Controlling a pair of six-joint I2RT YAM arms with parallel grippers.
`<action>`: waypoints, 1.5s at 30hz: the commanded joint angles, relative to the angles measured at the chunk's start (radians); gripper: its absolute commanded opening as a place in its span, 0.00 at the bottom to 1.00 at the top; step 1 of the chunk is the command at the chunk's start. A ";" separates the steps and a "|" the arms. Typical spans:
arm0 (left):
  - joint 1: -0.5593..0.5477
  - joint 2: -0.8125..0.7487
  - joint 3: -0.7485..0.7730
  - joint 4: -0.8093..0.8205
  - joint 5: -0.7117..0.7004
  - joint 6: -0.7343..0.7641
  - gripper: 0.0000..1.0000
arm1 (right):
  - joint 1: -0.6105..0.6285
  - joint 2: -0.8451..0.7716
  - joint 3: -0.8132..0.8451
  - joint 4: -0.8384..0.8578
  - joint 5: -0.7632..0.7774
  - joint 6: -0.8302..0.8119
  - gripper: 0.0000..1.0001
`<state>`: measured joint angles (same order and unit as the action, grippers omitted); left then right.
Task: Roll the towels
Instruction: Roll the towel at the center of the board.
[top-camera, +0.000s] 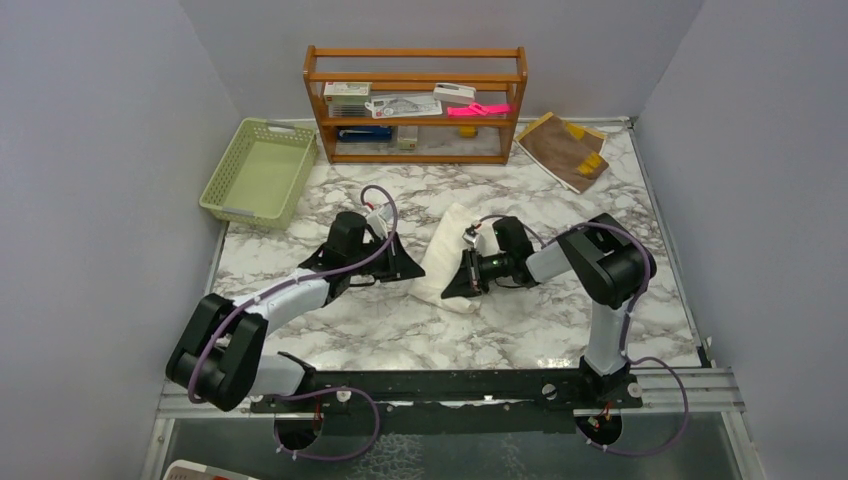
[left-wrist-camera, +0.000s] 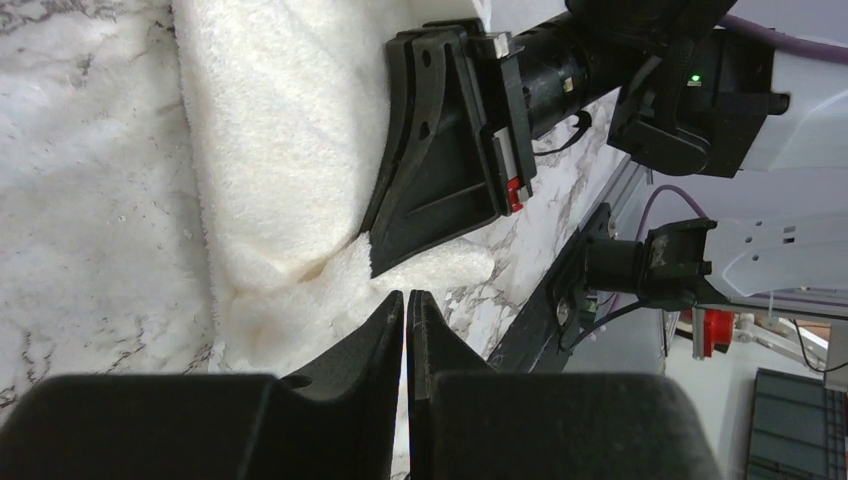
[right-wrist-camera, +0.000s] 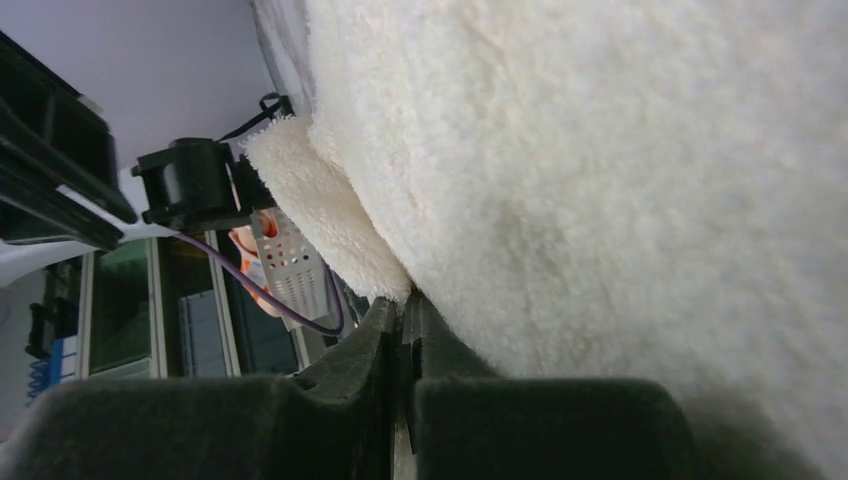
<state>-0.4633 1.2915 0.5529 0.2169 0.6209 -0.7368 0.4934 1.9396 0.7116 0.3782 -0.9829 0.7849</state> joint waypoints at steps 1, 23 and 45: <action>-0.027 0.074 -0.005 0.082 0.004 -0.025 0.09 | -0.035 0.070 -0.072 0.262 -0.033 0.206 0.01; -0.069 0.403 0.100 0.183 -0.163 0.052 0.03 | -0.059 0.069 -0.112 0.284 -0.002 0.263 0.01; -0.071 0.578 0.065 0.200 -0.163 0.055 0.00 | 0.203 -0.589 0.008 -0.391 0.777 -0.772 0.55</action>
<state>-0.5369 1.8015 0.6640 0.5423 0.5522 -0.7269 0.6163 1.3170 0.7181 0.0601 -0.3775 0.2089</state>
